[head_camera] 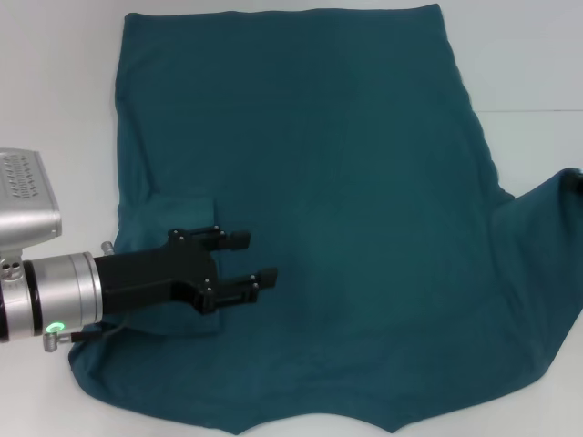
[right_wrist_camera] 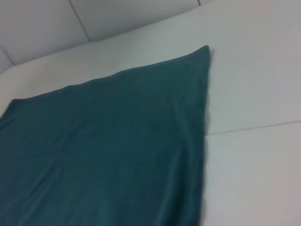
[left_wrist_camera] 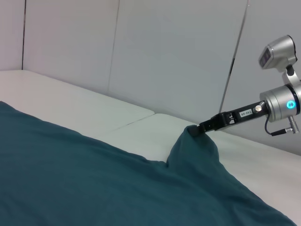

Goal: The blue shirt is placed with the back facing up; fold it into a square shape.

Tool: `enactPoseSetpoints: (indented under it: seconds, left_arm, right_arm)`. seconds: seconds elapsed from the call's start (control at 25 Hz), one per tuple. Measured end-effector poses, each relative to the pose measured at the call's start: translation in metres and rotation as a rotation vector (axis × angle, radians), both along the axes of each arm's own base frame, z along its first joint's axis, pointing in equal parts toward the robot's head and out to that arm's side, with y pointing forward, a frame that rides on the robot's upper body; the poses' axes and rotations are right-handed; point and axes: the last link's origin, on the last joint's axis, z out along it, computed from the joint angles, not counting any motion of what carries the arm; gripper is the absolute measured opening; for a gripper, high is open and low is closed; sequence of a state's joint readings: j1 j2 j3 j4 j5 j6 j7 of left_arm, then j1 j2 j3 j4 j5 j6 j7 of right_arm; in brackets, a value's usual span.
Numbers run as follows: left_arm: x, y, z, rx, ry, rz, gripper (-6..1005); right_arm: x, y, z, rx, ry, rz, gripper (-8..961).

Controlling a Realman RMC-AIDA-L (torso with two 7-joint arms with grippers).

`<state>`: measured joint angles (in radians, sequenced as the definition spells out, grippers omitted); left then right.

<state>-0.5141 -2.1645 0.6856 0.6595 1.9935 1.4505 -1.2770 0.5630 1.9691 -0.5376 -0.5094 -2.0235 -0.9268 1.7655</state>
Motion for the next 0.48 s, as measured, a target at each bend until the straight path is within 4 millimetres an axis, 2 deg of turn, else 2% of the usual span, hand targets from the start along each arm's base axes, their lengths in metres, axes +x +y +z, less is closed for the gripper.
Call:
enactPoseSetpoints:
  seconds: [0.28, 0.48]
  left_arm:
    - [0.001, 0.001, 0.000, -0.008, -0.008, 0.011, 707]
    - [0.002, 0.002, -0.001, -0.012, -0.010, 0.022, 707]
  right_arm:
    - [-0.020, -0.005, -0.008, -0.096, 0.102, 0.065, 93]
    - [-0.047, 0.003, -0.014, -0.191, 0.181, 0.080, 101]
